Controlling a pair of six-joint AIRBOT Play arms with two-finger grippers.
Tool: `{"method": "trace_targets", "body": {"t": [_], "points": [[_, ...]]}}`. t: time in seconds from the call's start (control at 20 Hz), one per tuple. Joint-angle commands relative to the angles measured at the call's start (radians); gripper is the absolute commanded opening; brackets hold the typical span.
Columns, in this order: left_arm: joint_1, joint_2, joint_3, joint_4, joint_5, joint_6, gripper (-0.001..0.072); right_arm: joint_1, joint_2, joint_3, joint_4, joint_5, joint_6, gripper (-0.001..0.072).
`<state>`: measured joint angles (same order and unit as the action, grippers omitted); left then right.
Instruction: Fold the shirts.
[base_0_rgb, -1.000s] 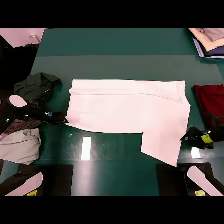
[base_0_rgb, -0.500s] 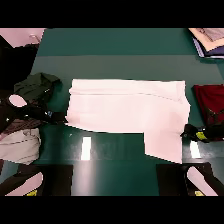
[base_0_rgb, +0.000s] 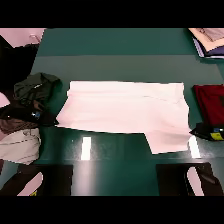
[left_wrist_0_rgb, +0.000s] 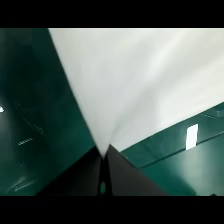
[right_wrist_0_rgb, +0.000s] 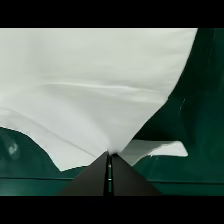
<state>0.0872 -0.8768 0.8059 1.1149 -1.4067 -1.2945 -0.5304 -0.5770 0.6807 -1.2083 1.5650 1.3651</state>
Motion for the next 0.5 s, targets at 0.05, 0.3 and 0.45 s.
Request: {"method": "trace_targets", "body": {"t": [0.05, 0.3, 0.45], "points": [[0.000, 0.082, 0.005, -0.083, -0.019, -0.023, 0.0023, 0.001, 0.082, 0.082, 0.008, 0.017, 0.028, 0.0021], [0.000, -0.053, 0.025, -0.079, 0.235, -0.026, 0.0023, 0.086, -0.114, 0.191, 0.002, -0.129, 0.017, 0.0020], [0.000, -0.164, 0.109, -0.079, 0.293, -0.037, 0.0023, 0.153, -0.280, 0.298, -0.026, -0.193, 0.025, 0.0020]]}}
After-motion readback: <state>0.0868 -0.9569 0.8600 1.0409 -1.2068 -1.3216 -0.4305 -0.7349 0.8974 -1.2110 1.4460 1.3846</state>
